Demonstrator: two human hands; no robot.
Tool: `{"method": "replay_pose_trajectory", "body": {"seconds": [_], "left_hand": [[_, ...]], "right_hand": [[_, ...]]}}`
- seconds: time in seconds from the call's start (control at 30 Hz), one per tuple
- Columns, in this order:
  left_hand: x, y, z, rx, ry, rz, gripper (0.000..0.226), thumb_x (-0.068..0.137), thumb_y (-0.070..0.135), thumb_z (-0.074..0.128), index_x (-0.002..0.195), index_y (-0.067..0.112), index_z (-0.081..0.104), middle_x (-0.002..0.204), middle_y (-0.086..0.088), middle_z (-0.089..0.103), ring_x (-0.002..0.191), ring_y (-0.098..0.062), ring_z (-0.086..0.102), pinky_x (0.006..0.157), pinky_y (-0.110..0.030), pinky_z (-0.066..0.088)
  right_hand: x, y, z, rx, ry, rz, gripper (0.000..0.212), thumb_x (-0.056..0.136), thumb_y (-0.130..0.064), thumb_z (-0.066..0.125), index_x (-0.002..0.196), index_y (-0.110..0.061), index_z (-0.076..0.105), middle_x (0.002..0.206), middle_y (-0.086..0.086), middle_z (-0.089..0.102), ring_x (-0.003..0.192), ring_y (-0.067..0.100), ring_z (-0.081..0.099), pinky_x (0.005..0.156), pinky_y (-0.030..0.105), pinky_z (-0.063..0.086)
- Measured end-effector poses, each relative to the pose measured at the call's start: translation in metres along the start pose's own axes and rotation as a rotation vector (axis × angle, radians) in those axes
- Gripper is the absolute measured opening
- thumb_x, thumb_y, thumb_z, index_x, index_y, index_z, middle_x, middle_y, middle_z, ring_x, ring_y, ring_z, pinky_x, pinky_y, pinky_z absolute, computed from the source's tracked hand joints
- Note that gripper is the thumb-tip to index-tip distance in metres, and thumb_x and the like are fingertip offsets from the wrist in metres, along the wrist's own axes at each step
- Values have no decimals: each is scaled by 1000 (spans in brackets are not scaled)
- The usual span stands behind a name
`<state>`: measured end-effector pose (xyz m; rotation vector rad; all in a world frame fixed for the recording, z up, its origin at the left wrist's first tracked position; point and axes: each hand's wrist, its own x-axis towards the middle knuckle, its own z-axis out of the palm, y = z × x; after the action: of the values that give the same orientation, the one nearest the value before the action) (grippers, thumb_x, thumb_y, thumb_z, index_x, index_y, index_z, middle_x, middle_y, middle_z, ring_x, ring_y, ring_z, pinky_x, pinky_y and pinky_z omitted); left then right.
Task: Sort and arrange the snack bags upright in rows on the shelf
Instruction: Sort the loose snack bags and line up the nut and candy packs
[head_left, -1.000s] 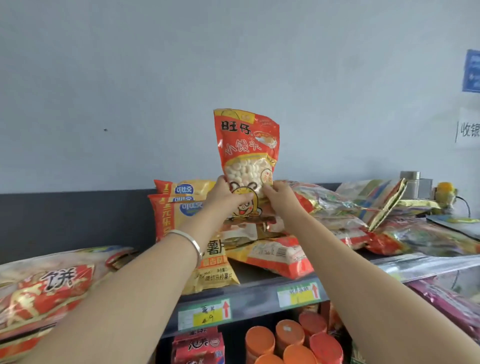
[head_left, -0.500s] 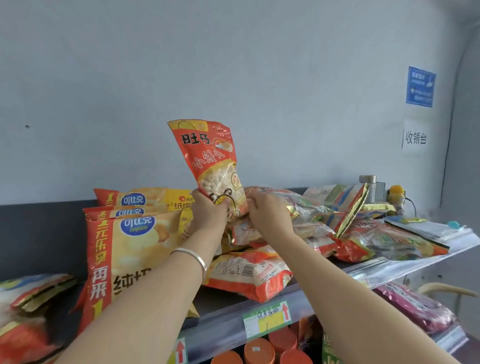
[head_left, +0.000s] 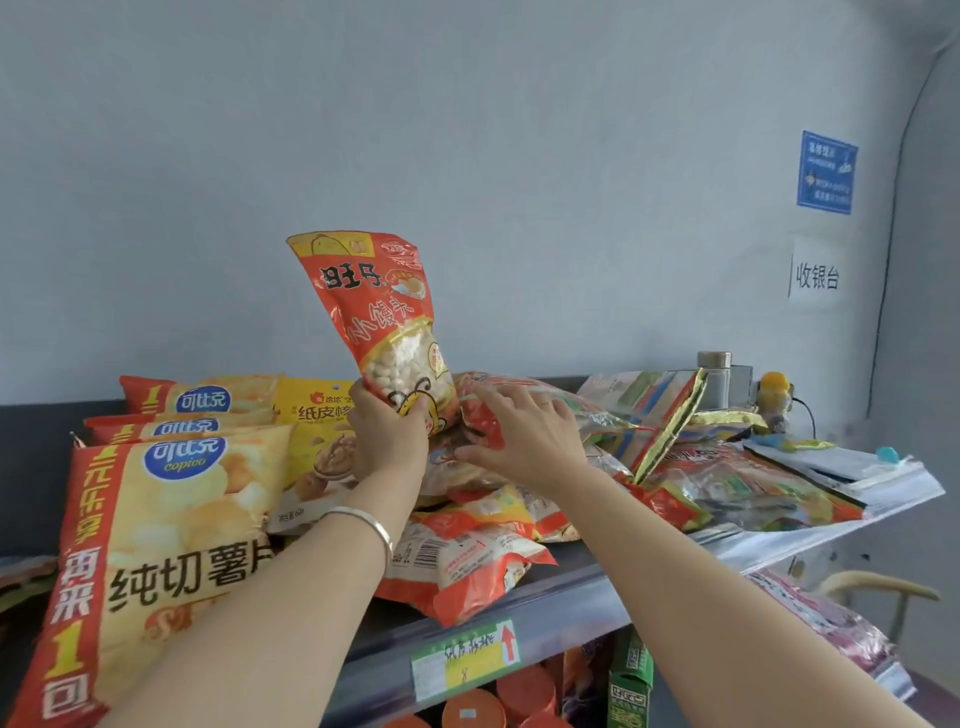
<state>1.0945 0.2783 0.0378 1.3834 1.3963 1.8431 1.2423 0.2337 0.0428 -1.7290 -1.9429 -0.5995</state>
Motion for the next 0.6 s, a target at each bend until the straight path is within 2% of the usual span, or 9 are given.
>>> {"method": "replay_pose_trajectory", "body": {"seconds": [0.1, 0.2, 0.3, 0.37, 0.47, 0.6], "left_hand": [[-7, 5, 8, -36, 92, 5, 61, 82, 33, 67, 131, 20, 34, 128, -9, 47, 107, -36, 55, 83, -44, 44], [-15, 12, 16, -23, 169, 29, 64, 82, 36, 66, 134, 22, 31, 129, -8, 45, 107, -37, 55, 78, -43, 42], [-24, 15, 21, 37, 187, 49, 64, 82, 38, 65, 134, 23, 30, 129, -8, 44, 105, -37, 55, 79, -45, 44], [-28, 15, 22, 67, 172, 43, 62, 81, 35, 67, 131, 21, 33, 126, -9, 44, 104, -37, 55, 82, -47, 47], [-35, 14, 22, 88, 156, 18, 58, 79, 31, 70, 125, 19, 38, 121, -9, 47, 104, -34, 54, 85, -51, 48], [-44, 17, 25, 11, 162, 32, 60, 81, 31, 69, 130, 19, 36, 124, -7, 49, 110, -31, 52, 90, -47, 46]], "right_hand": [[1, 22, 3, -49, 11, -3, 81, 81, -60, 56, 147, -38, 14, 149, 0, 38, 135, 30, 37, 108, 53, 25], [4, 44, 6, -53, 66, 80, 82, 85, -45, 57, 148, -38, 5, 149, 4, 37, 137, 31, 34, 104, 51, 29], [6, 57, 8, -42, -3, 123, 89, 84, -42, 60, 149, -38, -1, 149, 4, 35, 138, 32, 31, 103, 56, 28], [6, 59, 8, -44, -19, 128, 84, 83, -36, 64, 148, -37, 11, 144, 5, 41, 133, 33, 37, 101, 56, 30], [5, 61, 7, -130, 59, 103, 57, 82, -21, 63, 133, -32, 41, 130, 4, 51, 123, 33, 44, 93, 50, 36], [1, 72, 3, -20, 175, 151, 43, 92, -21, 55, 132, -32, 45, 125, 1, 56, 119, 33, 47, 85, 44, 40]]}}
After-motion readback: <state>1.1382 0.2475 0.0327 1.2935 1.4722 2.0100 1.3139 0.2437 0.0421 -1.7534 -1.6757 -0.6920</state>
